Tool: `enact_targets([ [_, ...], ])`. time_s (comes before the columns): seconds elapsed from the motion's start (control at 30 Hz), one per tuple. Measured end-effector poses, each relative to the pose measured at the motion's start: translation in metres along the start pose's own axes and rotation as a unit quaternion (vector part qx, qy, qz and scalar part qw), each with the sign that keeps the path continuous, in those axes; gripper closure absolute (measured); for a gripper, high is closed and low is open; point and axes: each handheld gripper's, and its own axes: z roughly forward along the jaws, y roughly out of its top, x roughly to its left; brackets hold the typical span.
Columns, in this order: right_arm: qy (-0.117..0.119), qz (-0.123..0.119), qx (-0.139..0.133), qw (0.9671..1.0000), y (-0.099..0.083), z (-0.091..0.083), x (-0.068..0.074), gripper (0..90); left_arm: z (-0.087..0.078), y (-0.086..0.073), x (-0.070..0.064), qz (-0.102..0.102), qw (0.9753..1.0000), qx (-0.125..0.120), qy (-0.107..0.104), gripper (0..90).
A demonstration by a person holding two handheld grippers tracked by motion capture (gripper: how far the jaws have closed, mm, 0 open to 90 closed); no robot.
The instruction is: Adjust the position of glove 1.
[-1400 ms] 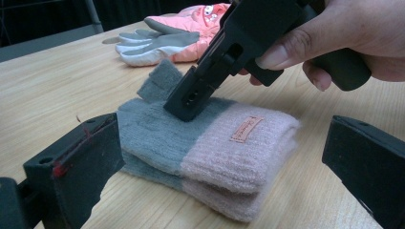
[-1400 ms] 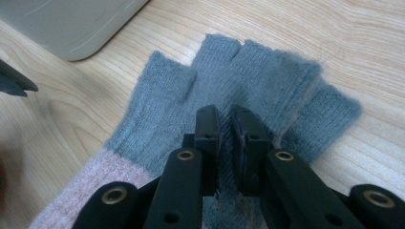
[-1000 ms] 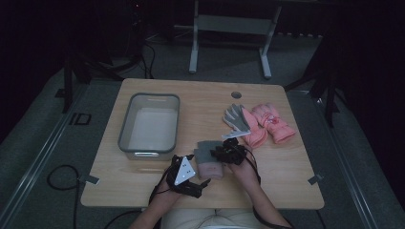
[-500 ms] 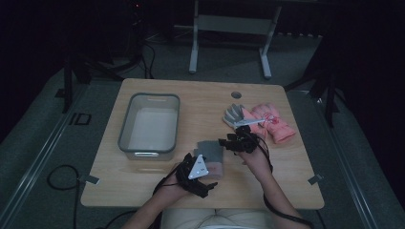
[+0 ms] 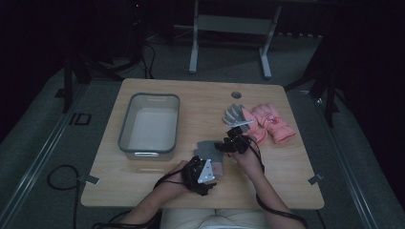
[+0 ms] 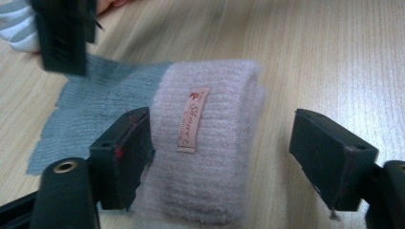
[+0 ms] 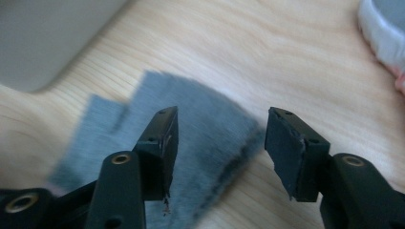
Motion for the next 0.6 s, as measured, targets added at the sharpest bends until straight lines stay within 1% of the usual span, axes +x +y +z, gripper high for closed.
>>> enact_targets([
  [0.03,0.0,0.007,0.005,1.0,-0.001,0.003,-0.002,42.8,0.0,0.0,0.0,0.0,1.0,-0.001,0.0,27.6],
  [0.1,-0.006,0.017,0.013,0.9997,-0.004,0.01,-0.004,41.0,0.0,0.0,0.0,0.006,0.9999,0.002,0.009,31.7],
  [0.13,-0.004,0.021,0.017,0.9996,-0.005,0.012,-0.004,40.2,0.001,-0.001,-0.001,0.009,0.9999,0.005,0.01,33.2],
  [0.2,-0.004,0.025,0.02,0.9995,-0.007,0.015,-0.003,39.8,0.002,-0.001,-0.002,0.021,0.9993,0.018,0.024,37.5],
  [0.23,0.001,0.027,0.022,0.9994,-0.007,0.016,-0.003,40.1,0.003,-0.001,-0.002,0.024,0.999,0.023,0.029,39.4],
  [0.27,0.006,0.028,0.021,0.9994,-0.008,0.016,-0.003,41.3,0.003,0.0,-0.002,0.032,0.9986,0.029,0.032,42.1],
  [0.3,0.01,0.025,0.021,0.9994,-0.008,0.016,-0.002,42.4,0.004,0.001,-0.004,0.042,0.9979,0.035,0.036,42.9],
  [0.33,0.011,0.028,0.02,0.9994,-0.008,0.016,-0.003,43.4,0.004,0.002,-0.004,0.042,0.9979,0.036,0.035,44.3],
  [0.37,0.017,0.033,0.02,0.9991,-0.008,0.016,-0.003,46.6,0.004,0.001,-0.003,0.039,0.9981,0.035,0.033,46.7],
  [0.4,0.024,0.039,0.02,0.9988,-0.007,0.017,-0.003,47.6,0.003,0.0,-0.001,0.031,0.9987,0.029,0.029,49.4],
  [0.43,0.026,0.038,0.02,0.9987,-0.007,0.018,-0.002,49.3,0.002,-0.001,0.002,0.018,0.9993,0.023,0.023,54.2],
  [0.47,0.032,0.038,0.021,0.9985,-0.006,0.019,0.0,54.8,0.001,-0.002,0.005,0.004,0.9997,0.018,0.017,58.5],
  [0.5,0.045,0.037,0.024,0.998,-0.005,0.021,0.001,57.5,0.0,-0.002,0.007,-0.003,0.9998,0.015,0.012,62.3],
  [0.53,0.052,0.038,0.024,0.9976,-0.005,0.022,0.003,60.0,0.0,-0.002,0.009,-0.011,0.9998,0.015,0.008,65.1],
  [0.6,0.067,0.041,0.029,0.9965,-0.003,0.025,0.005,66.2,-0.001,-0.001,0.012,-0.026,0.9996,0.015,-0.001,67.5],
])
